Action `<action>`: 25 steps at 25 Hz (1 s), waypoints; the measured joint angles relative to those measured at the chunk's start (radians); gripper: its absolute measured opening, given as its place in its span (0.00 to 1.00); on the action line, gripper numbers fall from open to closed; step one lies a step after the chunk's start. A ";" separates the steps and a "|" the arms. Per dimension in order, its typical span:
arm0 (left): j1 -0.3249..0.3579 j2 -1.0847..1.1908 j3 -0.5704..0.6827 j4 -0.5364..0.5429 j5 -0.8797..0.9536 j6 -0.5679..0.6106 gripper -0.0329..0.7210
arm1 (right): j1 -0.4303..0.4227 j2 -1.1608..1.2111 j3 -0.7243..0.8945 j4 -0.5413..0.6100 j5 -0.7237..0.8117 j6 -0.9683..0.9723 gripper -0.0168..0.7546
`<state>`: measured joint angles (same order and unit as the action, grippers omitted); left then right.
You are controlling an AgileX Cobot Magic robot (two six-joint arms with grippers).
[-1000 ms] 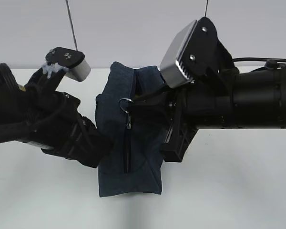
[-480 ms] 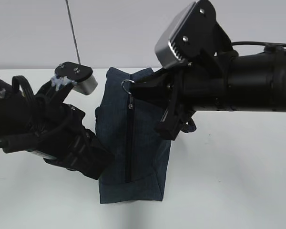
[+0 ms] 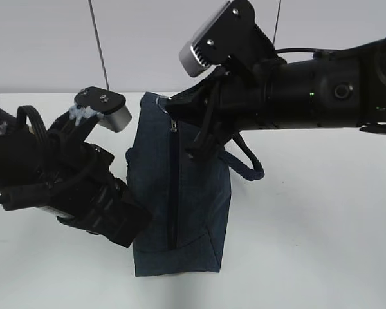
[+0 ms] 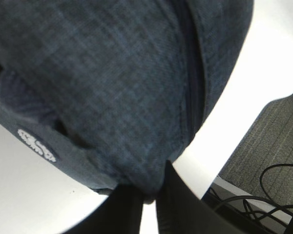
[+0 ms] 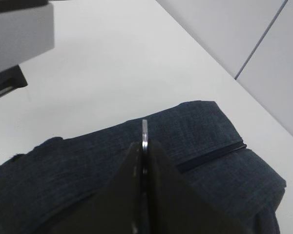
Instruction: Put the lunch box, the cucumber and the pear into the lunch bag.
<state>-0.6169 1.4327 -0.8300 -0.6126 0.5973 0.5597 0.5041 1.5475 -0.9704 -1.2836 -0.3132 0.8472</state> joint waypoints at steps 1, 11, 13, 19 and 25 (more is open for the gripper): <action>0.000 0.000 0.000 0.000 0.001 0.000 0.05 | -0.004 0.012 -0.009 0.001 0.000 0.000 0.02; 0.001 0.000 0.000 0.001 0.010 0.000 0.05 | -0.022 0.085 -0.087 0.004 0.040 -0.004 0.02; 0.001 0.000 0.000 0.001 0.012 0.000 0.05 | -0.033 0.104 -0.101 0.006 0.040 -0.004 0.02; 0.001 0.000 0.000 0.001 0.016 0.000 0.05 | -0.124 0.156 -0.135 0.029 -0.041 -0.004 0.02; 0.001 0.000 0.000 0.001 0.018 0.000 0.05 | -0.165 0.208 -0.190 0.041 -0.090 -0.004 0.02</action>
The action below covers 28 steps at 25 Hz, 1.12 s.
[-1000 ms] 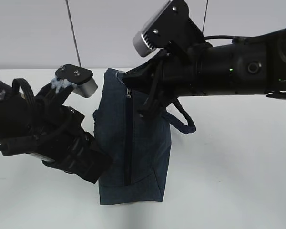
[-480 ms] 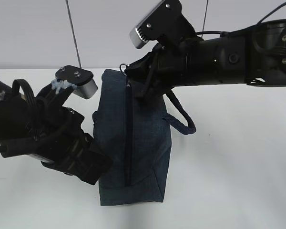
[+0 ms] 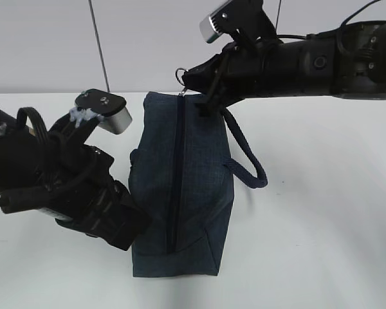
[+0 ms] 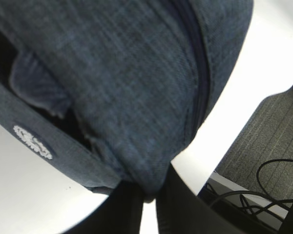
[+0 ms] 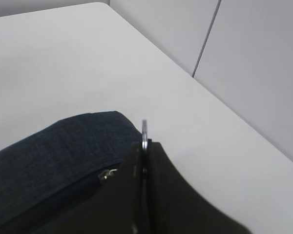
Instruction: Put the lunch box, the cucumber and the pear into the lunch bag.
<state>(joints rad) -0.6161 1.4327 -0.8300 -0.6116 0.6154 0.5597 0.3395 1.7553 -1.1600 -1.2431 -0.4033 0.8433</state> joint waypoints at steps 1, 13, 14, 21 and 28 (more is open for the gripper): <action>0.000 0.000 0.000 0.000 0.000 0.000 0.05 | 0.000 0.009 -0.008 0.000 0.000 0.000 0.02; 0.000 0.000 0.000 0.008 0.002 0.000 0.05 | -0.040 0.133 -0.118 0.002 0.025 0.000 0.02; 0.000 0.000 0.000 0.009 0.002 0.000 0.05 | -0.048 0.141 -0.124 0.002 0.025 0.000 0.02; 0.000 0.000 0.000 0.012 -0.001 0.000 0.05 | -0.065 0.166 -0.134 0.002 0.025 0.004 0.02; 0.000 0.000 0.000 0.014 -0.011 0.001 0.05 | -0.095 0.192 -0.142 0.004 0.021 0.006 0.02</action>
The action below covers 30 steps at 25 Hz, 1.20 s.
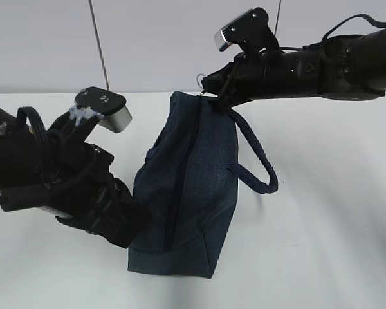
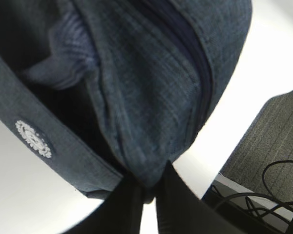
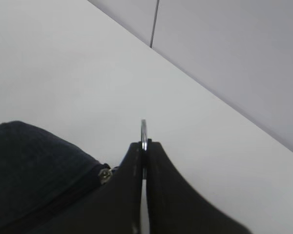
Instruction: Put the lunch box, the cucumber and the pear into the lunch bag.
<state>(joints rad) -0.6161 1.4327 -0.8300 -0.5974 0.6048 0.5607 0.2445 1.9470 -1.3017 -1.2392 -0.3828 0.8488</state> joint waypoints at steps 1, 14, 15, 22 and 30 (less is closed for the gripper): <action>0.000 0.000 0.000 0.000 -0.004 0.000 0.05 | -0.008 0.005 -0.002 0.000 -0.003 0.002 0.02; 0.000 0.000 0.000 0.000 -0.012 0.007 0.05 | -0.034 0.025 -0.008 -0.070 -0.058 0.100 0.02; 0.000 0.000 0.000 -0.001 -0.014 0.007 0.05 | -0.037 0.025 -0.008 -0.087 -0.063 0.120 0.02; 0.000 0.000 0.000 -0.004 -0.016 0.007 0.17 | -0.037 0.025 -0.010 -0.153 -0.101 0.159 0.02; 0.000 -0.027 0.000 -0.008 -0.089 0.007 0.59 | -0.037 -0.026 -0.010 -0.177 -0.129 0.165 0.02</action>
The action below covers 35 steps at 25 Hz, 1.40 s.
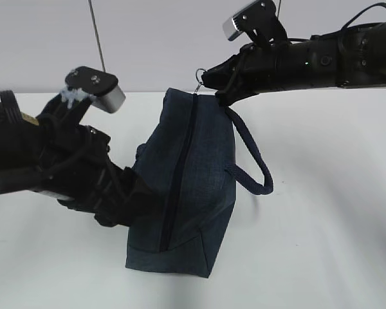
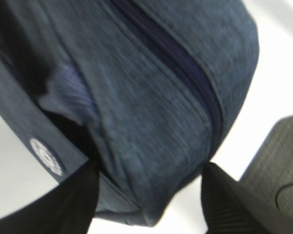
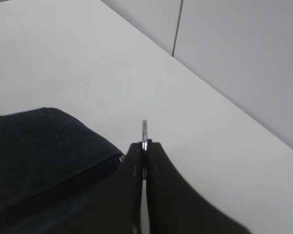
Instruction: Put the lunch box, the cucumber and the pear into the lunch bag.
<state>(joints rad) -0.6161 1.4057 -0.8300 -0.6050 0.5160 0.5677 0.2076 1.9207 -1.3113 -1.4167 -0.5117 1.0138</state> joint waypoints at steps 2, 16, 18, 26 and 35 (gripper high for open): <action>0.000 -0.019 -0.007 0.000 -0.035 0.000 0.62 | 0.000 -0.004 0.000 -0.004 -0.009 0.000 0.02; 0.035 0.068 -0.170 -0.060 -0.297 0.000 0.63 | -0.002 -0.004 0.000 -0.014 -0.030 0.004 0.02; 0.047 0.112 -0.217 -0.078 -0.299 0.000 0.63 | -0.002 -0.004 0.000 -0.014 -0.030 0.004 0.02; 0.112 0.243 -0.415 -0.118 -0.201 0.000 0.57 | -0.002 -0.004 0.000 -0.014 -0.032 0.006 0.02; 0.204 0.356 -0.618 -0.120 0.111 -0.058 0.55 | -0.002 -0.004 0.000 -0.014 -0.032 0.008 0.02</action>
<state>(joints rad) -0.4125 1.7615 -1.4485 -0.7254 0.6270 0.5098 0.2059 1.9166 -1.3113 -1.4302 -0.5437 1.0218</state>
